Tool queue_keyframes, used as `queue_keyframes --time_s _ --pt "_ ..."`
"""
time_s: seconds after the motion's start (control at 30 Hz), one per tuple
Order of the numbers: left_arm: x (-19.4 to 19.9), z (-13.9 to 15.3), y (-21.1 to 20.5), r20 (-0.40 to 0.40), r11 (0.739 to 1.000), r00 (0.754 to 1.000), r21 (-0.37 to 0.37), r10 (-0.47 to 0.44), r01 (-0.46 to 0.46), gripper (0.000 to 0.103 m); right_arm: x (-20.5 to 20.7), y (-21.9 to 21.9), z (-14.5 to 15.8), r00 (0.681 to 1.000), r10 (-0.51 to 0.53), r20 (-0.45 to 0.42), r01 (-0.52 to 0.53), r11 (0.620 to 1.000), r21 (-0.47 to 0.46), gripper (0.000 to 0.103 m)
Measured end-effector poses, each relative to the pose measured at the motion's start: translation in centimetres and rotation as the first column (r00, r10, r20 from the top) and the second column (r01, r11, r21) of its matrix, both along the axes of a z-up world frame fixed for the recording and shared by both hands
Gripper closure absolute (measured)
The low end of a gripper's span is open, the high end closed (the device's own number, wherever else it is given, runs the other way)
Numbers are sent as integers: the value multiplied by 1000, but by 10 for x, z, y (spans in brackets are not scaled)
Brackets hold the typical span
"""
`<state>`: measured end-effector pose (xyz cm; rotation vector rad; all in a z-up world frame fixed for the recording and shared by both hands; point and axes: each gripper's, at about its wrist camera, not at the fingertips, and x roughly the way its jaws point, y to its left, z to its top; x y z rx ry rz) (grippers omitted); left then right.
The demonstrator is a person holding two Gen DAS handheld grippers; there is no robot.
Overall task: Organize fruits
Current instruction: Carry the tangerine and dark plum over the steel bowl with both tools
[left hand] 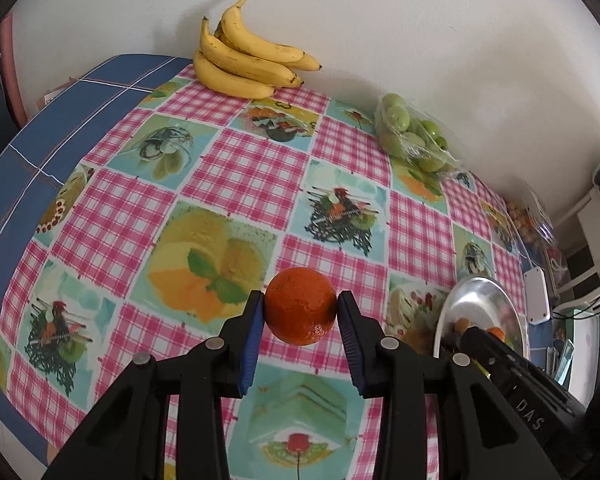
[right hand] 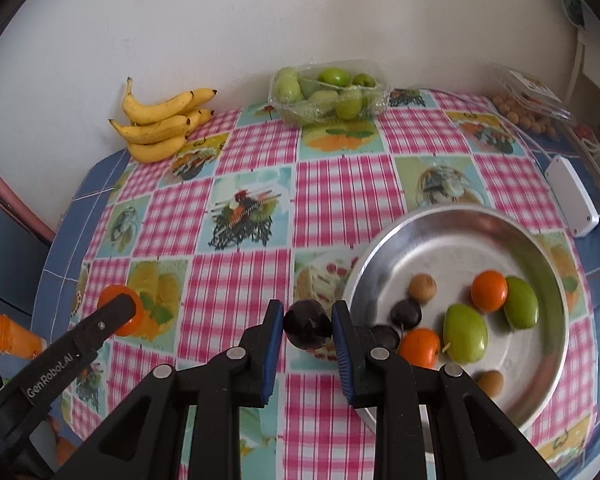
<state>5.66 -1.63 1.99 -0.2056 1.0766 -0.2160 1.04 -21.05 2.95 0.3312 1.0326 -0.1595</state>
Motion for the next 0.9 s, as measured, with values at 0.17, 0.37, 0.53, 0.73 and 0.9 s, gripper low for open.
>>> queue_keyframes --time_s 0.17,0.37,0.53,0.73,0.9 --pt "-7 4 -7 3 1000 1000 -9 -16 16 65 -15 -4 -5 1000 -8 -10 8 1000 5 76" --pt "-12 5 -20 2 999 999 -9 -48 48 65 -25 -16 -8 999 -28 -21 29 999 14 76" --pt "-21 1 -53 0 992 992 12 -128 128 65 -30 -39 -15 996 -82 -40 83 996 41 76" --pt "-32 -5 -92 -18 975 975 17 -222 222 65 -41 -72 -21 984 -163 -70 165 986 23 76" --pt "-44 -10 -120 -25 957 958 38 -287 288 65 -53 -101 -29 968 -234 -89 239 970 47 76"
